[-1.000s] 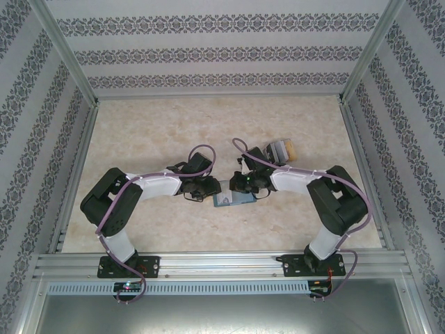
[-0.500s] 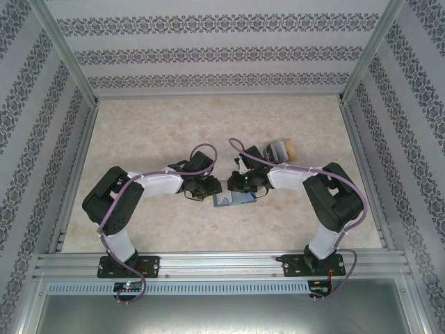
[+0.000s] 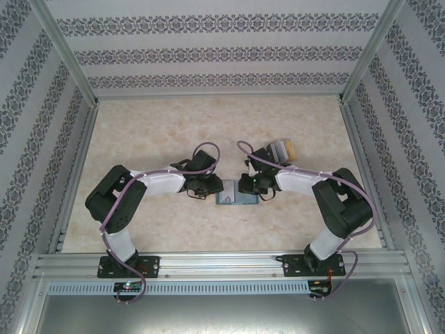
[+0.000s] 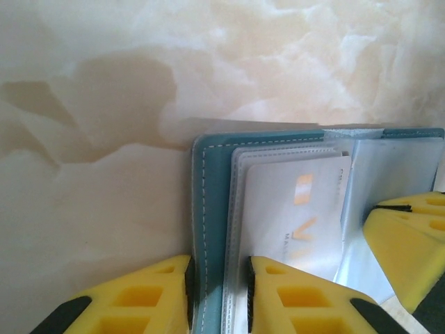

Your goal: Put the credit cards into the card holder

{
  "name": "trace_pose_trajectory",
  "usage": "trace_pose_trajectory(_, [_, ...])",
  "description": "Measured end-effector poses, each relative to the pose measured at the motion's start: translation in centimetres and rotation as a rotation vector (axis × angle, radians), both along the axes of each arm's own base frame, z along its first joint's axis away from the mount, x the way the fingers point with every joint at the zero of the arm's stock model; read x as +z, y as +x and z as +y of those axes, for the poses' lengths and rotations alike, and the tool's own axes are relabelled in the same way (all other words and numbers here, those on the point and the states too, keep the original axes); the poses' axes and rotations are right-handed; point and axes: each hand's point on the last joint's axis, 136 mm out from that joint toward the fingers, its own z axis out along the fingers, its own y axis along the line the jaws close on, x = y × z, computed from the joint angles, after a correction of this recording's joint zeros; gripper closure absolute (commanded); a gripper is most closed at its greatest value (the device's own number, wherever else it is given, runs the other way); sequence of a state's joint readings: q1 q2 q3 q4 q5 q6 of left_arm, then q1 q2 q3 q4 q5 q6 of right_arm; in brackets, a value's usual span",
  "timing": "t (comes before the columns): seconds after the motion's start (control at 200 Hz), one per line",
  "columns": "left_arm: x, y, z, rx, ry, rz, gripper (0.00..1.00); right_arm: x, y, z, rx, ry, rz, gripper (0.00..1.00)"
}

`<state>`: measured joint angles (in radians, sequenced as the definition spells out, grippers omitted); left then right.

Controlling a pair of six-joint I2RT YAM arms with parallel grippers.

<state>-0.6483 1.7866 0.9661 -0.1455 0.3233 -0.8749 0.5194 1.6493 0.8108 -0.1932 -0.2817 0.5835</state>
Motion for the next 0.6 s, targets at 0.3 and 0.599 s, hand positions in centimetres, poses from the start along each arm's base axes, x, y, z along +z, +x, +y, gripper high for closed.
trace_pose_trajectory(0.3, [0.0, 0.1, 0.0, -0.015, 0.008, -0.015, 0.61, 3.3, 0.2, -3.7, -0.031, -0.11, -0.057, 0.7])
trace_pose_trajectory(0.599, [3.1, 1.2, -0.1, -0.012, 0.005, -0.09, 0.47, 12.5, 8.6, -11.5, -0.163, -0.344, -0.284, 0.66])
